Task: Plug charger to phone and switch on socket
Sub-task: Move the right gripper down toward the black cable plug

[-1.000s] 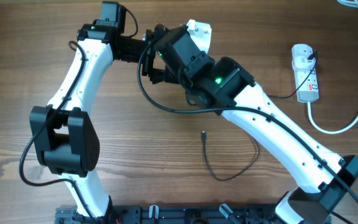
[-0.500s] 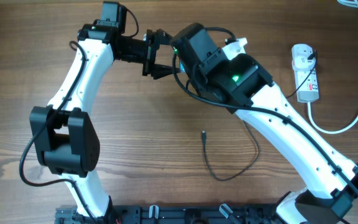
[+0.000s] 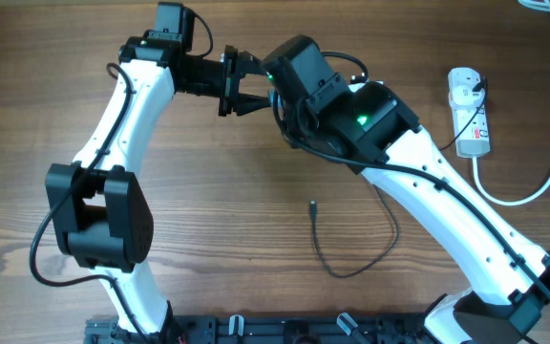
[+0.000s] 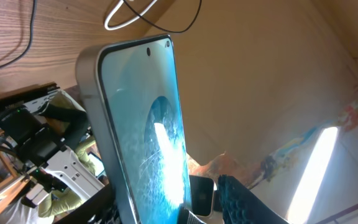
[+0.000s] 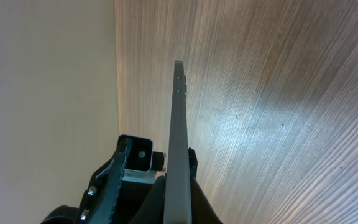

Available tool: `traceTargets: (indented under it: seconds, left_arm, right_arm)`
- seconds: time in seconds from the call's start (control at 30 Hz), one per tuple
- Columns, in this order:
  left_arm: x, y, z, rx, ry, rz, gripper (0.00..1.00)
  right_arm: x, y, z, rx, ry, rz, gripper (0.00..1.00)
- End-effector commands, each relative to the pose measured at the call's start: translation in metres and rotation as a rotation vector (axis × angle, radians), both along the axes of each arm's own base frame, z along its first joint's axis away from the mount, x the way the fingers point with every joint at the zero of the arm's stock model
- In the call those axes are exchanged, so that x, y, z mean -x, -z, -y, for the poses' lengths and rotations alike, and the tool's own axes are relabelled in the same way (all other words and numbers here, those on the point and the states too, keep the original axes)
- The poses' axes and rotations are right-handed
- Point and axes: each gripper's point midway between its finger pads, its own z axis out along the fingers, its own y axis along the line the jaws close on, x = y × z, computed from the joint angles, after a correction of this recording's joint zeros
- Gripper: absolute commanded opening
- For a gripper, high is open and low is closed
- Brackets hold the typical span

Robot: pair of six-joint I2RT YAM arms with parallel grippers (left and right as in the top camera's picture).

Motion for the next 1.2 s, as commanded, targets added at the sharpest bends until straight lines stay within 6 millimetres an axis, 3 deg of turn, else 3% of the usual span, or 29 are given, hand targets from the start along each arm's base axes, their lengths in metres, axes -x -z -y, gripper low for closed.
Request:
traceTargets:
  seconds: [0.0, 0.4, 0.47, 0.57, 0.67, 0.8, 0.9, 0.97, 1.07, 1.17]
  left_arm:
    - [0.007, -0.016, 0.001, 0.025, 0.011, 0.024, 0.49]
    - [0.009, -0.02, 0.002, 0.048, 0.02, 0.021, 0.16]
    - [0.009, -0.02, 0.002, 0.048, 0.02, 0.021, 0.04]
    - [0.009, -0.02, 0.002, 0.048, 0.02, 0.022, 0.04]
    - [0.009, -0.02, 0.002, 0.048, 0.02, 0.023, 0.04]
    - [0.004, -0.019, 0.001, 0.04, 0.014, 0.069, 0.04]
    - [-0.002, -0.013, 0.001, 0.001, -0.003, 0.096, 0.04]
    - [-0.008, -0.003, -0.001, -0.057, -0.025, 0.131, 0.04]
    - [-0.013, 0.003, -0.003, -0.094, -0.03, 0.205, 0.04]
    - [-0.016, 0.004, -0.004, -0.102, -0.022, 0.285, 0.04]
  right_arm:
    - [0.001, -0.021, -0.005, -0.091, 0.018, 0.027, 0.05]
    - [0.002, -0.02, -0.005, -0.088, 0.015, 0.027, 0.06]
    - [0.002, -0.02, -0.005, -0.085, 0.013, 0.028, 0.17]
    - [0.001, -0.021, -0.004, -0.036, -0.035, 0.047, 0.49]
    - [-0.002, -0.023, 0.001, 0.028, -0.089, 0.077, 0.73]
    - [-0.004, -0.039, 0.025, 0.151, -0.239, 0.135, 0.91]
    - [-0.005, -0.057, 0.049, 0.257, -0.386, 0.205, 0.93]
    - [0.0, -0.07, 0.075, 0.388, -0.517, 0.254, 0.93]
    - [0.014, -0.064, 0.115, 0.539, -0.611, 0.194, 1.0]
    - [0.027, -0.05, 0.129, 0.565, -0.634, 0.1, 1.0]
